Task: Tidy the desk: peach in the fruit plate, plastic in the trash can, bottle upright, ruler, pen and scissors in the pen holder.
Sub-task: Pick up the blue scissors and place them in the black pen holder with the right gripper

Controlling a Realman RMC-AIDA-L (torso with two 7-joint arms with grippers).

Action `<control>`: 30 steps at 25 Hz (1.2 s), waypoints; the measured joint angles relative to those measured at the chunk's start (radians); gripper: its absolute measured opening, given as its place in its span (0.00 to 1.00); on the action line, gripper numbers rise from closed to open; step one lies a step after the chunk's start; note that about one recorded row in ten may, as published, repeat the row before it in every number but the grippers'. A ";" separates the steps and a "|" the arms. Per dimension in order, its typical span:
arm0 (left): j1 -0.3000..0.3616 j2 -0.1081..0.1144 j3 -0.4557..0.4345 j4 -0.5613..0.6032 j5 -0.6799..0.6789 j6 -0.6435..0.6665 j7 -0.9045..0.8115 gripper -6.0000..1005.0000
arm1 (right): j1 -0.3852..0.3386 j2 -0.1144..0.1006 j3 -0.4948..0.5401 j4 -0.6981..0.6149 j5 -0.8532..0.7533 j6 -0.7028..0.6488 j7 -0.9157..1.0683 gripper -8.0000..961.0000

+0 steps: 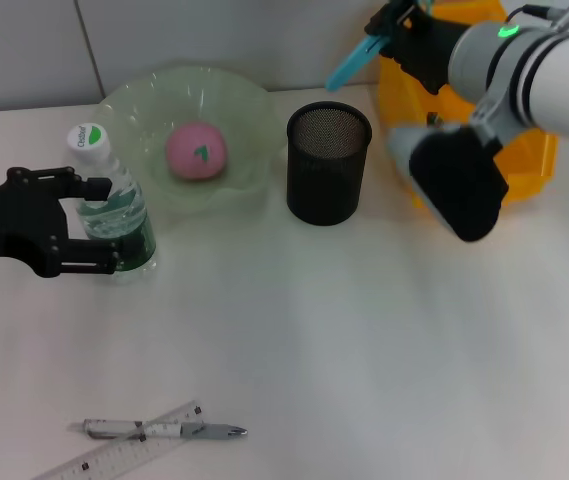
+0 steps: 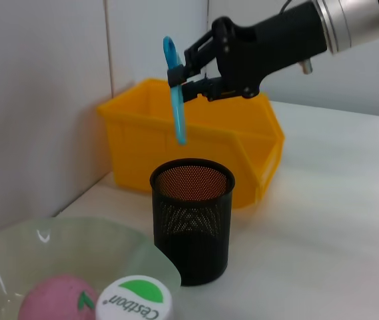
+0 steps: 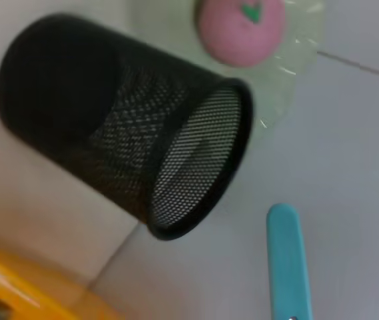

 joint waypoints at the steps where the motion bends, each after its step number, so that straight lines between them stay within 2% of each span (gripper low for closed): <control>1: 0.000 -0.001 0.000 -0.003 0.000 -0.003 0.007 0.79 | -0.012 0.000 -0.015 0.014 0.000 0.045 -0.040 0.25; 2: 0.000 -0.002 0.000 -0.008 -0.003 -0.008 0.015 0.79 | -0.024 0.001 -0.028 0.026 0.000 0.082 -0.074 0.25; 3: 0.001 -0.004 0.000 -0.015 -0.009 -0.016 0.027 0.79 | -0.045 0.000 -0.059 0.055 0.001 0.175 -0.146 0.25; 5: 0.001 -0.004 0.000 -0.018 -0.012 -0.019 0.033 0.79 | -0.051 -0.001 -0.073 0.069 0.001 0.218 -0.174 0.25; 8: 0.003 -0.004 0.000 -0.031 -0.025 -0.026 0.050 0.79 | -0.056 -0.006 -0.110 0.150 0.001 0.406 -0.300 0.25; 21: 0.011 -0.004 0.004 -0.088 -0.066 -0.074 0.141 0.78 | -0.124 0.000 -0.194 0.214 0.001 0.593 -0.525 0.26; 25: 0.011 -0.004 0.008 -0.100 -0.071 -0.081 0.158 0.78 | -0.118 0.000 -0.200 0.261 0.001 0.678 -0.568 0.26; 30: 0.011 -0.005 0.005 -0.121 -0.096 -0.085 0.188 0.78 | -0.115 0.000 -0.199 0.293 0.001 0.688 -0.600 0.26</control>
